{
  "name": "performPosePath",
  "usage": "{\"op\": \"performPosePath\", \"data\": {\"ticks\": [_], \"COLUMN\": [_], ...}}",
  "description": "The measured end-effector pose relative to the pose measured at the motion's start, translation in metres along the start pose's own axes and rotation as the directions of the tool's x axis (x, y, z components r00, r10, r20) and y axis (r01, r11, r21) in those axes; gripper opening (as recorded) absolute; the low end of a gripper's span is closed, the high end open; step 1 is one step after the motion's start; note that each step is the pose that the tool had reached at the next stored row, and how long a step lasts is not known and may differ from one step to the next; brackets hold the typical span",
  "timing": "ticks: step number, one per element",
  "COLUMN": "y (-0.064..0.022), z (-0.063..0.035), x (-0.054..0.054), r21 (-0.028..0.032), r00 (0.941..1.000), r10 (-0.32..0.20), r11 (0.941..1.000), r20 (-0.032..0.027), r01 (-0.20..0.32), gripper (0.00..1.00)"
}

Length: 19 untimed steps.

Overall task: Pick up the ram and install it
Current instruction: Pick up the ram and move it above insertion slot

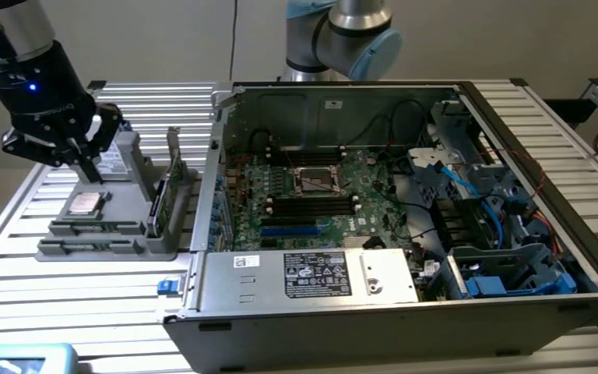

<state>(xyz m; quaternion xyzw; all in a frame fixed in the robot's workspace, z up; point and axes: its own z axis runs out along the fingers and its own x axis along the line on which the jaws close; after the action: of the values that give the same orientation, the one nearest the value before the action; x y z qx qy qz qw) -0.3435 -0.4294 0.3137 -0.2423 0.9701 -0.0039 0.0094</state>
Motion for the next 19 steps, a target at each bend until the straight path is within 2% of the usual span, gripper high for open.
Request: {"op": "performPosePath", "data": {"ticks": [4, 9, 14, 19], "y": [0.0, 0.0001, 0.0001, 0.0002], "z": [0.0005, 0.0008, 0.001, 0.001], "x": [0.0001, 0.0002, 0.0002, 0.0002], "r21": [-0.0012, -0.0026, -0.0038, -0.0049], "r00": [0.9973, 0.9865, 0.9675, 0.9407], "r10": [-0.074, -0.164, -0.253, -0.339], "r11": [0.9973, 0.9865, 0.9675, 0.9407], "r20": [0.001, 0.0022, 0.0037, 0.0052], "r01": [0.074, 0.164, 0.253, 0.339], "gripper": [0.11, 0.11, 0.11, 0.11]}}
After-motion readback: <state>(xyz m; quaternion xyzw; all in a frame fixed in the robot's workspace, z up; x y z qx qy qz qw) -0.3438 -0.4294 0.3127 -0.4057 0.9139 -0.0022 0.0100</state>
